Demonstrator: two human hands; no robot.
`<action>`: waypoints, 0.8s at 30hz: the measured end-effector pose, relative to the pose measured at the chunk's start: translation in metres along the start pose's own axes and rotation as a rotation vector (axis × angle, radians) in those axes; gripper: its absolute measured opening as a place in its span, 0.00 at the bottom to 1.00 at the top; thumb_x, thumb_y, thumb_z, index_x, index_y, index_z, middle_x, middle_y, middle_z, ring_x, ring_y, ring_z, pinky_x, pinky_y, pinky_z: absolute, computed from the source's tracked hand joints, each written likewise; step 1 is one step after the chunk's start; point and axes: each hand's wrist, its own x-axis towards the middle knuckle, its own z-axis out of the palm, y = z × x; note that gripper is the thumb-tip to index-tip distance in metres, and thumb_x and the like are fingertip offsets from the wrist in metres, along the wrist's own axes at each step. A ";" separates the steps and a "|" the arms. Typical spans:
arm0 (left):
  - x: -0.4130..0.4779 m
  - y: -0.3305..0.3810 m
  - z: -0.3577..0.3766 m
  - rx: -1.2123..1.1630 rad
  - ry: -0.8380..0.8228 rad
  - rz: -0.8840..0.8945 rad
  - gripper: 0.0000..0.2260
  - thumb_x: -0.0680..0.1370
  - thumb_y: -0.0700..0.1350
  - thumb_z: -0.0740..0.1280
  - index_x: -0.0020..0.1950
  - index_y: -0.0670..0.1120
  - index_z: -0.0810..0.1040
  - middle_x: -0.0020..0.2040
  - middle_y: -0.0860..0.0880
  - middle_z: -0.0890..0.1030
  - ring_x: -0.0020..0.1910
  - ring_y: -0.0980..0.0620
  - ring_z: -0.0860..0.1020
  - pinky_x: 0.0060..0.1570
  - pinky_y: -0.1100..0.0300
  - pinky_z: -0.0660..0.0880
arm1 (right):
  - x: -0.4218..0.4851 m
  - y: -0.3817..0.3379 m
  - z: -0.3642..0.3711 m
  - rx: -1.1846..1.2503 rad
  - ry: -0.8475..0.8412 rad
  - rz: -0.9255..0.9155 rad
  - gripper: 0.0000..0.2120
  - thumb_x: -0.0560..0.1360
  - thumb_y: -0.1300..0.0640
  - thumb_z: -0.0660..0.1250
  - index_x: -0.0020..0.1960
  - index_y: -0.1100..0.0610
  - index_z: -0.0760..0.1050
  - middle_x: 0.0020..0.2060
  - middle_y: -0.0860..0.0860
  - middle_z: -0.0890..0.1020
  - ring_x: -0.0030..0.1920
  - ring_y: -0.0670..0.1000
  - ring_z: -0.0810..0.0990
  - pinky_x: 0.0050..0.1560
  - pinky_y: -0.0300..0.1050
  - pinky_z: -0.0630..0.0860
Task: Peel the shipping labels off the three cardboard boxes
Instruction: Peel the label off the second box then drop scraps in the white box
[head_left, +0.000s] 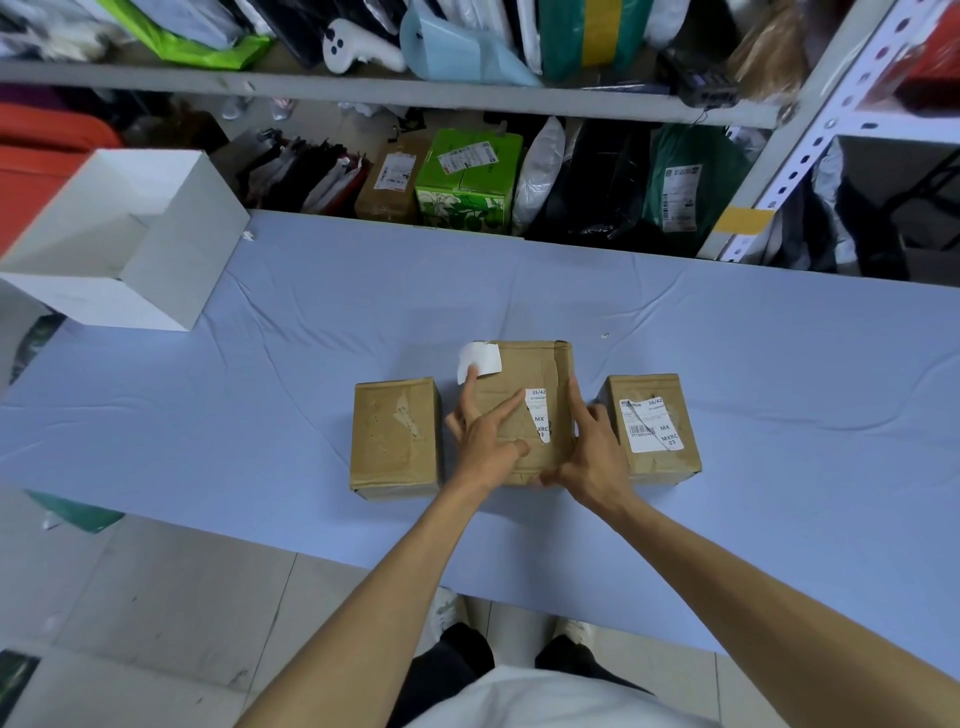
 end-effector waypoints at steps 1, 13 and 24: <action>0.000 0.001 0.000 -0.005 0.001 -0.005 0.29 0.69 0.38 0.69 0.67 0.61 0.74 0.75 0.66 0.40 0.67 0.50 0.52 0.64 0.69 0.51 | 0.000 0.000 0.000 -0.004 -0.002 0.002 0.68 0.51 0.59 0.82 0.76 0.40 0.41 0.50 0.50 0.66 0.46 0.48 0.71 0.43 0.42 0.72; 0.000 0.007 -0.004 -0.038 0.001 -0.018 0.26 0.67 0.34 0.69 0.55 0.63 0.78 0.76 0.62 0.42 0.70 0.50 0.53 0.60 0.72 0.49 | 0.001 0.000 -0.001 0.000 -0.010 -0.009 0.68 0.51 0.58 0.81 0.75 0.35 0.39 0.48 0.49 0.66 0.43 0.47 0.71 0.40 0.42 0.72; 0.001 0.008 -0.005 -0.016 -0.038 -0.038 0.32 0.70 0.37 0.69 0.69 0.62 0.71 0.76 0.62 0.39 0.69 0.48 0.51 0.63 0.68 0.52 | 0.003 -0.001 -0.001 0.005 -0.023 0.014 0.68 0.50 0.58 0.80 0.73 0.31 0.39 0.46 0.46 0.66 0.41 0.41 0.70 0.32 0.31 0.63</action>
